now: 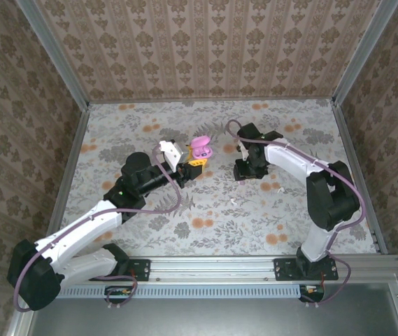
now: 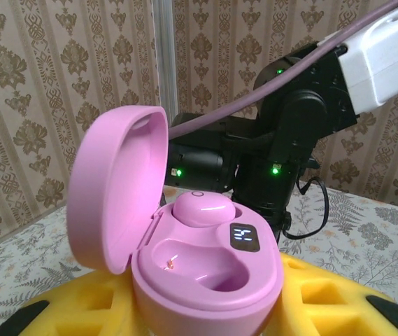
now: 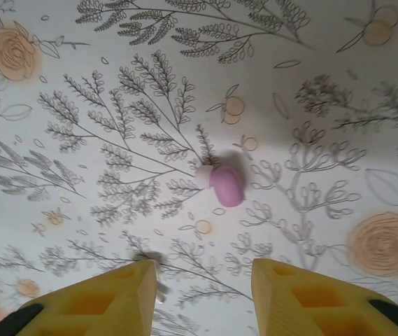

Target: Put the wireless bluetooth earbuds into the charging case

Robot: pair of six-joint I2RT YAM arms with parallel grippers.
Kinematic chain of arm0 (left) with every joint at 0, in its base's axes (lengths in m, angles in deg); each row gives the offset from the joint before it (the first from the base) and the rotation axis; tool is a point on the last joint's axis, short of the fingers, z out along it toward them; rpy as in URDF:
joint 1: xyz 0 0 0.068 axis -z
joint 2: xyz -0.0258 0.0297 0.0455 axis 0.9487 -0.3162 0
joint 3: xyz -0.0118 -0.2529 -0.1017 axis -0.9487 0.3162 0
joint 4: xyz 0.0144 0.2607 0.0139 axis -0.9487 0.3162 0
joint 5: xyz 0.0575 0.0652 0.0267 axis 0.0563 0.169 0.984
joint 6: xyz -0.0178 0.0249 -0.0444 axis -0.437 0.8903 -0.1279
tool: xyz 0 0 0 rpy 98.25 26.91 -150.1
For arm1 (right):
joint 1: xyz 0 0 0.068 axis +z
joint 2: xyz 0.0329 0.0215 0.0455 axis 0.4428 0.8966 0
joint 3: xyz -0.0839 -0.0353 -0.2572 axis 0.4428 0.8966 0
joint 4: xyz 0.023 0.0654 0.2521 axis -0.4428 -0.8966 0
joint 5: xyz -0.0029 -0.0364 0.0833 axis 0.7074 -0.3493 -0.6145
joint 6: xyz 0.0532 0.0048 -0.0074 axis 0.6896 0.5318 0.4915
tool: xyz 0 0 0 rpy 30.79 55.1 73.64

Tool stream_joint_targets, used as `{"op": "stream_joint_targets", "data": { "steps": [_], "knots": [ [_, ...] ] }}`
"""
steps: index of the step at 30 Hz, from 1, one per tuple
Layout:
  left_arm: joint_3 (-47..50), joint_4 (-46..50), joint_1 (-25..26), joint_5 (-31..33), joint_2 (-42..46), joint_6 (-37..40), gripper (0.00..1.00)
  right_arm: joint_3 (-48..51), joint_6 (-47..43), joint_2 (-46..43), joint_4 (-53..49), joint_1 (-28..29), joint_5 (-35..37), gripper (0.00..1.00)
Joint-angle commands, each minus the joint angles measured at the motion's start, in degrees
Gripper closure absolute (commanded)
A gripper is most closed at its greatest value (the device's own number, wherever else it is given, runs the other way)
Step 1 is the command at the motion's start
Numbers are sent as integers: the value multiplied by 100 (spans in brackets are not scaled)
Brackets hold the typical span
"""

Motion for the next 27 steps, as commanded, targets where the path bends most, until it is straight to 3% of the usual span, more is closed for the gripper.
{"op": "stream_joint_targets", "data": {
  "steps": [1, 8, 27],
  "knots": [
    [-22, -73, -61, -27, 108, 117, 62, 345, 872, -42, 492, -18, -604, 58],
    [-22, -72, -58, -39, 100, 113, 62, 395, 898, 299, 601, 43, -781, 58],
    [-31, -15, -64, 16, 86, 132, 62, 111, 721, 771, 431, 38, -251, 57]
  ]
}}
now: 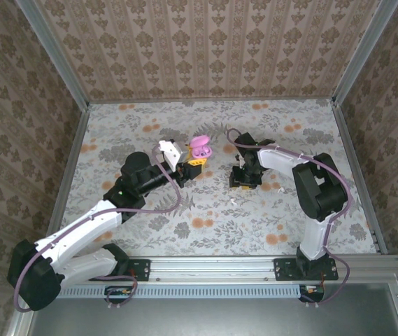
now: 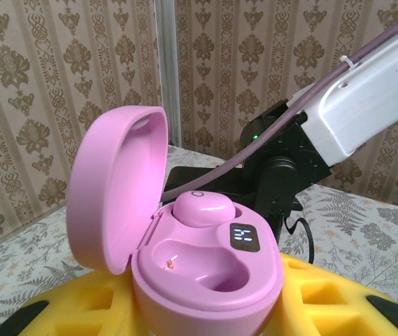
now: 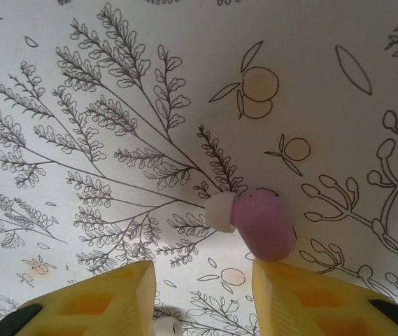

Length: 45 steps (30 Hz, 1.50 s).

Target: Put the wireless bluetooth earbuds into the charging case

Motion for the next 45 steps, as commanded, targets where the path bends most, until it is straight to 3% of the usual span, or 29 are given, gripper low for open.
{"op": "stream_joint_targets", "data": {
  "steps": [1, 20, 31, 45],
  "knots": [
    [-31, -22, -30, 20, 83, 125, 62, -258, -48, 128, -212, 25, 270, 57],
    [-23, -25, -30, 19, 73, 139, 62, -848, -340, 576, -467, 17, 822, 56],
    [-4, -57, -44, 23, 67, 136, 62, -1190, -509, 810, -666, 159, 1016, 65],
    [5, -61, -61, 3, 82, 128, 62, -1614, -953, 1080, -1079, 466, 1333, 66]
  ]
}}
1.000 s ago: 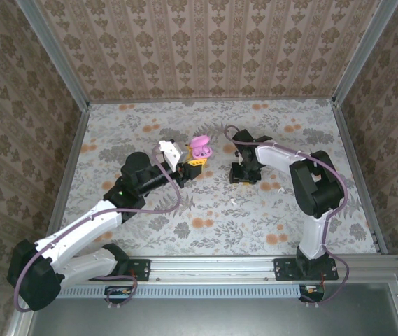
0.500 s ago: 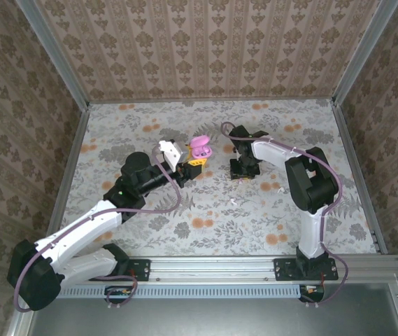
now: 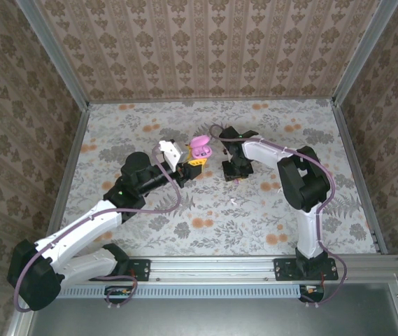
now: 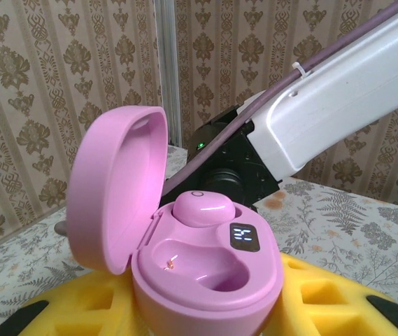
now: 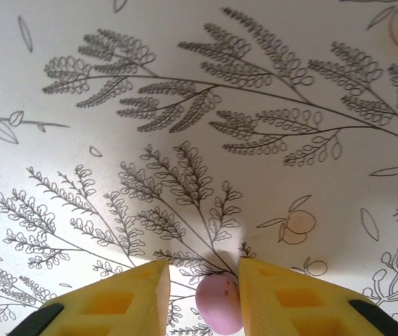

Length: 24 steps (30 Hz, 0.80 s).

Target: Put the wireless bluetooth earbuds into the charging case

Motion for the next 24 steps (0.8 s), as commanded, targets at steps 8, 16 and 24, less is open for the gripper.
{"op": "stream_joint_targets", "data": {
  "steps": [8, 16, 24],
  "knots": [
    [35, -80, -57, 14, 115, 94, 62, -201, -68, -158, -511, 138, 743, 61],
    [22, -83, -58, 6, 108, 100, 62, -137, 83, -204, -572, 264, 739, 63],
    [39, -95, -61, -4, 117, 77, 62, -81, 172, -185, -569, 357, 819, 64]
  ]
}}
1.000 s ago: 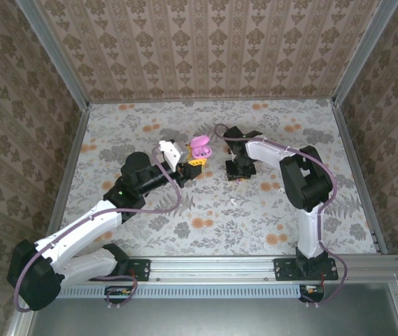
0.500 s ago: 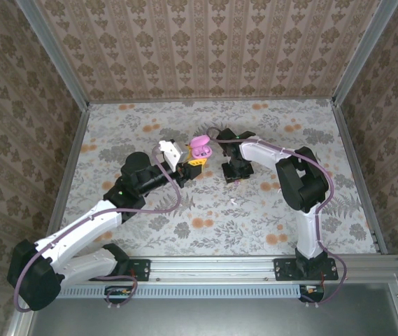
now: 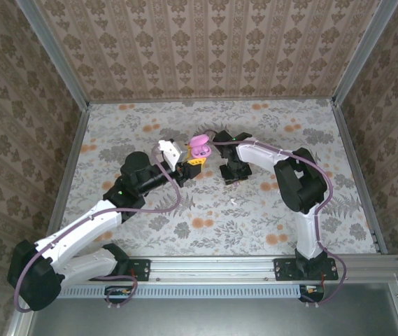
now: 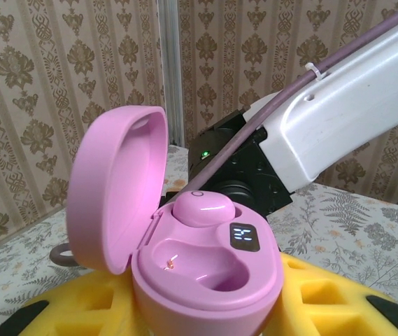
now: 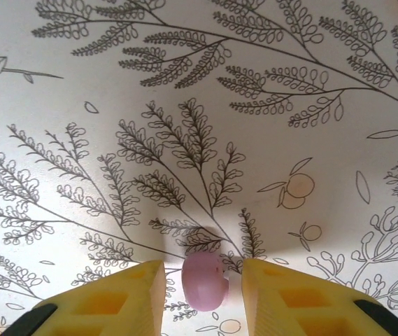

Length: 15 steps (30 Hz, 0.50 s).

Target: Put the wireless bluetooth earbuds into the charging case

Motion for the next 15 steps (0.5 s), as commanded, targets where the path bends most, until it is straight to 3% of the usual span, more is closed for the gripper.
{"op": "stream_joint_targets", "data": {
  "steps": [1, 15],
  "knots": [
    [39, -99, -31, -1, 114, 84, 62, -30, 139, -161, -262, 40, 218, 64],
    [21, -115, -41, -23, 88, 85, 62, -105, 214, -321, -377, 129, 329, 61]
  ]
}}
